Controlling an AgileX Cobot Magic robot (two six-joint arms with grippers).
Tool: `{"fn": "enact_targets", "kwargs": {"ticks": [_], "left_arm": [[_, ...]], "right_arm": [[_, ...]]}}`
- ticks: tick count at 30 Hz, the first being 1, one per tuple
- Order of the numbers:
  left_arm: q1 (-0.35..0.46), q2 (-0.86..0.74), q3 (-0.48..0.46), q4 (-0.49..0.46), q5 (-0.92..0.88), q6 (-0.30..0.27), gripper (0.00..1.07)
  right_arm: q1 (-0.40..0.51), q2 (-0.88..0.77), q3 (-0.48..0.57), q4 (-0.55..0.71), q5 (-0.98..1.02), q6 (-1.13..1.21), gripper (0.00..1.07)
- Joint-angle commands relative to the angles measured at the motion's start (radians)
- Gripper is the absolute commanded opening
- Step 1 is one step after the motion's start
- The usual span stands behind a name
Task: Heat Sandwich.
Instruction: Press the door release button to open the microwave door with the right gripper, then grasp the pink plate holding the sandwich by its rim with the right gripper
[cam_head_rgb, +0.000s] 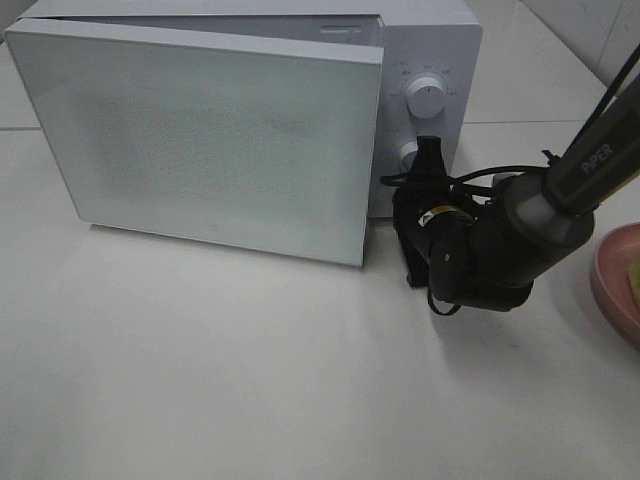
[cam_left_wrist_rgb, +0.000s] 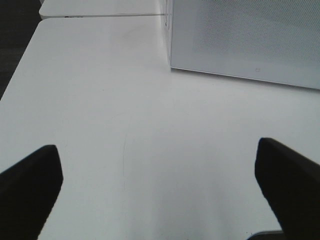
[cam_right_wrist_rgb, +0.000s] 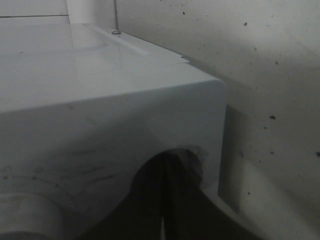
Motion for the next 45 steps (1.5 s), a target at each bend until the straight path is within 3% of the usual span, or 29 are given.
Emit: {"fn": "enact_targets", "kwargs": {"ticks": [1, 15, 26, 39, 45], "left_arm": [[-0.002, -0.026, 0.003, -0.004, -0.014, 0.001, 1.01], [-0.002, -0.026, 0.003, -0.004, -0.014, 0.001, 1.01], [-0.002, -0.026, 0.003, -0.004, -0.014, 0.001, 1.01], [-0.002, -0.026, 0.003, -0.004, -0.014, 0.001, 1.01], [-0.002, -0.026, 0.003, -0.004, -0.014, 0.001, 1.01]], "right_arm": [[-0.03, -0.009, -0.076, -0.056, -0.24, -0.029, 0.0], [-0.027, -0.009, -0.066, -0.071, -0.189, -0.033, 0.0], [-0.027, -0.068, 0.049, -0.072, -0.134, -0.029, 0.01], [-0.015, -0.213, 0.163, -0.128, 0.16, -0.026, 0.02], [-0.015, -0.336, 0.225, -0.142, 0.389, -0.111, 0.02]]}}
